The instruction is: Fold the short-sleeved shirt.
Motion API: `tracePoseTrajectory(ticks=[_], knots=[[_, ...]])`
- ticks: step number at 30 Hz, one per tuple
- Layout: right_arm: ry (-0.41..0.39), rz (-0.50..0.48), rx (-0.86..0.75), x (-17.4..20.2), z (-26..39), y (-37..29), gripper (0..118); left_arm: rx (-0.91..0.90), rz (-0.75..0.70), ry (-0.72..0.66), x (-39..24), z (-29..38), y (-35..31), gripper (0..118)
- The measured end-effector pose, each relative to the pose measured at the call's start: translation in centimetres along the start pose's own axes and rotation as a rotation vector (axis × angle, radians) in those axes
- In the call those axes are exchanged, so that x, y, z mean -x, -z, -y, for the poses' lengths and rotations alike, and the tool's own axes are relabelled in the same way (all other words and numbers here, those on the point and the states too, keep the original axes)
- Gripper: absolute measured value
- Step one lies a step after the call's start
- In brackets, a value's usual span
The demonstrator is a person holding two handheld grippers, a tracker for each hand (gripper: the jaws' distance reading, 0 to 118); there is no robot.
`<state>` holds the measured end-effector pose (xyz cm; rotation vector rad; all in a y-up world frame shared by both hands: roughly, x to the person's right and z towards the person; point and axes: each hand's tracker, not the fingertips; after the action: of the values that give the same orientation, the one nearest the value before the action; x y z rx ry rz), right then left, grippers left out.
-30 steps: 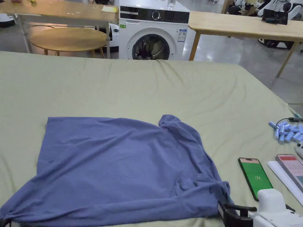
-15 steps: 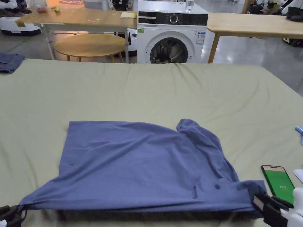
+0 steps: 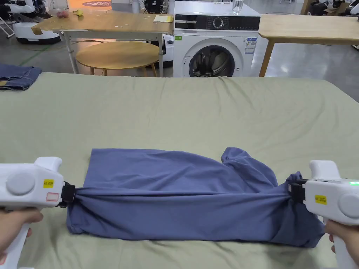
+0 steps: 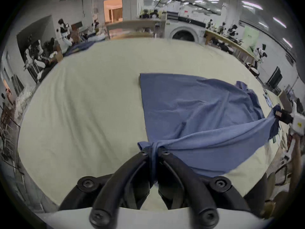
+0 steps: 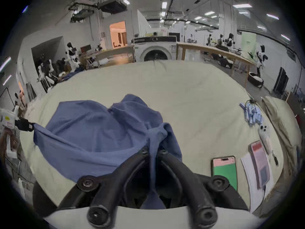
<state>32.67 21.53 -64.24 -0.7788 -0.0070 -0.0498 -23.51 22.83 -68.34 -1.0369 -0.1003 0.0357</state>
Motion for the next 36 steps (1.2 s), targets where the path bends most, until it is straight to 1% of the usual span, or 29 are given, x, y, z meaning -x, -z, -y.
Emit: tracePoseTrajectory(ticks=[3, 6, 7, 8, 9, 10, 11, 12, 14, 16, 17, 18, 19, 20, 21, 22, 23, 24, 26, 28, 31, 34, 35, 36], knots=[[0.008, 0.016, 0.074, 0.1, 0.3, 3.0, 3, 0.035, -0.004, 0.001, 0.0, -0.4, 2.3, 2], [-0.007, 0.018, 0.068, 0.0, 0.9, 3.2, 3, 0.013, -0.013, 0.005, -0.1, 0.5, 1.9, 2], [-0.009, 0.006, 0.052, 0.0, 1.1, 2.7, 3, -0.038, -0.012, -0.008, -0.4, 0.9, 1.3, 12], [-0.008, -0.006, 0.035, 0.0, 1.2, 1.9, 14, -0.091, -0.021, -0.001, -0.8, 1.5, 0.4, 37], [-0.013, 0.0, 0.029, 0.3, 1.2, 1.0, 39, -0.143, -0.036, 0.018, -0.6, 1.9, -0.7, 64], [-0.018, -0.006, 0.017, 0.7, 1.4, -0.1, 71, -0.209, -0.064, 0.04, -1.3, 2.8, -1.9, 88], [-0.031, -0.01, -0.036, 1.4, 1.8, -1.7, 99, -0.287, -0.082, 0.055, -2.0, 3.9, -3.2, 103], [-0.038, -0.02, -0.112, 2.1, 2.3, -3.4, 102, -0.375, -0.093, 0.064, -2.9, 5.0, -4.6, 103], [-0.053, -0.011, -0.246, 3.7, 3.6, -6.6, 102, -0.507, -0.114, 0.079, -3.5, 7.3, -6.6, 103], [-0.06, -0.009, -0.35, 5.7, 5.6, -9.1, 102, -0.575, -0.14, 0.1, -4.7, 9.9, -7.9, 103], [-0.059, -0.009, -0.385, 6.4, 6.7, -10.1, 101, -0.6, -0.151, 0.1, -4.7, 11.1, -8.3, 98], [-0.059, -0.03, -0.402, 6.9, 7.6, -10.8, 92, -0.596, -0.142, 0.1, -5.0, 12.2, -8.6, 82], [-0.053, -0.052, -0.417, 7.7, 8.6, -11.5, 68, -0.582, -0.124, 0.092, -5.0, 13.3, -8.8, 48], [-0.05, -0.047, -0.415, 8.2, 9.3, -11.9, 17, -0.573, -0.09, 0.067, -4.8, 14.1, -8.7, 0], [-0.05, -0.035, -0.419, 8.8, 9.9, -12.2, 0, -0.537, -0.08, 0.042, -4.6, 14.7, -8.4, 0], [-0.058, -0.021, -0.43, 9.1, 10.5, -12.4, 0, -0.54, -0.095, 0.036, -4.2, 15.4, -8.5, 0], [-0.049, -0.025, -0.443, 9.4, 10.8, -12.5, 0, -0.51, -0.065, 0.028, -3.8, 16.0, -8.4, 0], [-0.032, -0.065, -0.43, 9.4, 10.9, -12.6, 0, -0.492, -0.071, 0.019, -3.4, 16.3, -8.4, 0], [-0.022, -0.065, -0.417, 9.6, 11.2, -12.6, 0, -0.473, -0.093, 0.018, -2.6, 16.7, -8.0, 0], [-0.025, -0.062, -0.418, 9.1, 11.6, -13.1, 0, -0.43, -0.1, -0.006, -1.5, 16.9, -7.6, 0], [-0.01, -0.074, -0.403, 8.8, 12.1, -13.2, 0, -0.374, -0.056, -0.075, 0.1, 16.8, -6.2, 0], [-0.013, -0.071, -0.388, 8.4, 12.4, -12.9, 0, -0.366, -0.085, -0.067, 0.3, 16.0, -4.5, 0], [-0.013, -0.072, -0.382, 8.4, 12.7, -12.8, 0, -0.365, -0.097, -0.061, 0.5, 15.4, -3.8, 4], [-0.013, -0.07, -0.374, 8.2, 12.7, -12.6, 0, -0.358, -0.108, -0.055, 0.6, 14.8, -3.1, 28]])
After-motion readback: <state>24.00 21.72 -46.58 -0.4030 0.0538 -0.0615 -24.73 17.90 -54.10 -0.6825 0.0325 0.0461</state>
